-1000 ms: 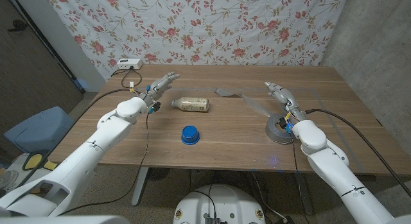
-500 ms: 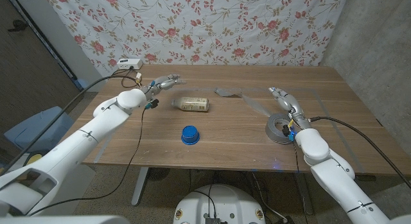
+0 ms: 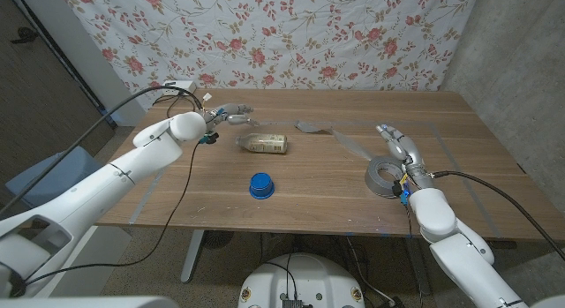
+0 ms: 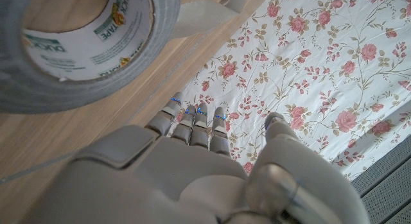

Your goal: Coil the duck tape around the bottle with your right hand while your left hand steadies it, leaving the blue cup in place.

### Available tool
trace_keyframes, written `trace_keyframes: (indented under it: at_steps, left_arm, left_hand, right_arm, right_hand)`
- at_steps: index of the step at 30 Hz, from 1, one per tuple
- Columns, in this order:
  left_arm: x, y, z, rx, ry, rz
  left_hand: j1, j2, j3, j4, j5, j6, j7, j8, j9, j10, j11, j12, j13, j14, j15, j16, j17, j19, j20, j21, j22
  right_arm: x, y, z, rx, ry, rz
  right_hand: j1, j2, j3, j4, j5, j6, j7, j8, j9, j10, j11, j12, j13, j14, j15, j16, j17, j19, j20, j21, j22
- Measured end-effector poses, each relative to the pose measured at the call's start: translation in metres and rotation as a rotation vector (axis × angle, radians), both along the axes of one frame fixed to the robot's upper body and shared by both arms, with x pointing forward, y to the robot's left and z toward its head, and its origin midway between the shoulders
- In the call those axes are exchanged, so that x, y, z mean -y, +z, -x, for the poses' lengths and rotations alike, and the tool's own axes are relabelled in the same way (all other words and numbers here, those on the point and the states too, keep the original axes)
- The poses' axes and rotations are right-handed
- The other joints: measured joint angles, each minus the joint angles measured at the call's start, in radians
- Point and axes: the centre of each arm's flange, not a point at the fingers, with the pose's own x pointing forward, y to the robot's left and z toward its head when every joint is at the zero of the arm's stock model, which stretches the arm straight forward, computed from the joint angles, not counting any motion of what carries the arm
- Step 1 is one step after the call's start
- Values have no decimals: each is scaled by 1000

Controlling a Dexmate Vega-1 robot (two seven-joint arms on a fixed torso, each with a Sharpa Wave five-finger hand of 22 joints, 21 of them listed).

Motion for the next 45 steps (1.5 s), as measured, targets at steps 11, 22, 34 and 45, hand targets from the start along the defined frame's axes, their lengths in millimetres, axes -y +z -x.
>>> trace_keyframes:
  at_steps: [11, 22, 34, 45]
  left_arm:
    - [17, 13, 6, 3, 71, -209]
    - [32, 19, 15, -6, 145, -398]
    - [43, 21, 23, -22, 237, -573]
    - [54, 18, 23, -46, 287, -688]
  left_hand:
    - [79, -15, -3, 3, 8, 81, -17, 22, 0, 38, -17, 8, 5, 20, -1, 0, 0, 21, -1, 0, -5]
    - [122, -24, -16, 4, 8, 113, -46, 26, 4, 43, -22, 8, 5, 20, -1, -7, 0, 27, 6, -4, -5]
    - [154, -56, -60, 18, 22, 125, -80, 22, 6, 39, -18, -4, 10, 1, -2, -22, 0, 33, 30, -18, -5]
    - [164, -80, -91, 25, 38, 87, -92, -8, 9, 28, -7, -16, 14, -15, 4, -22, 0, 31, 38, -31, -5]
  right_arm:
    - [5, -8, 11, 8, -43, -13]
    - [9, -12, 18, 30, -59, -24]
    - [11, -14, 24, 55, -61, -29]
    - [12, -15, 26, 69, -62, -31]
  right_hand:
    - [0, 0, -4, -4, 0, 5, 5, 0, 0, 0, 0, 0, 0, 0, 0, 0, 0, 0, 0, 0, 0]
    - [-3, 3, -7, -1, 0, 5, 5, 0, 0, 1, 1, 0, 0, 3, 3, 0, 0, 8, 0, 0, 0]
    - [-10, 2, -11, -3, 0, 11, 0, 0, 0, 11, 3, 0, 0, 12, 5, 0, 3, 16, -1, 0, 5]
    - [-14, 6, -11, -3, 0, 11, 0, 0, 0, 15, 0, 0, 0, 20, 2, 0, 3, 22, -7, 0, 5]
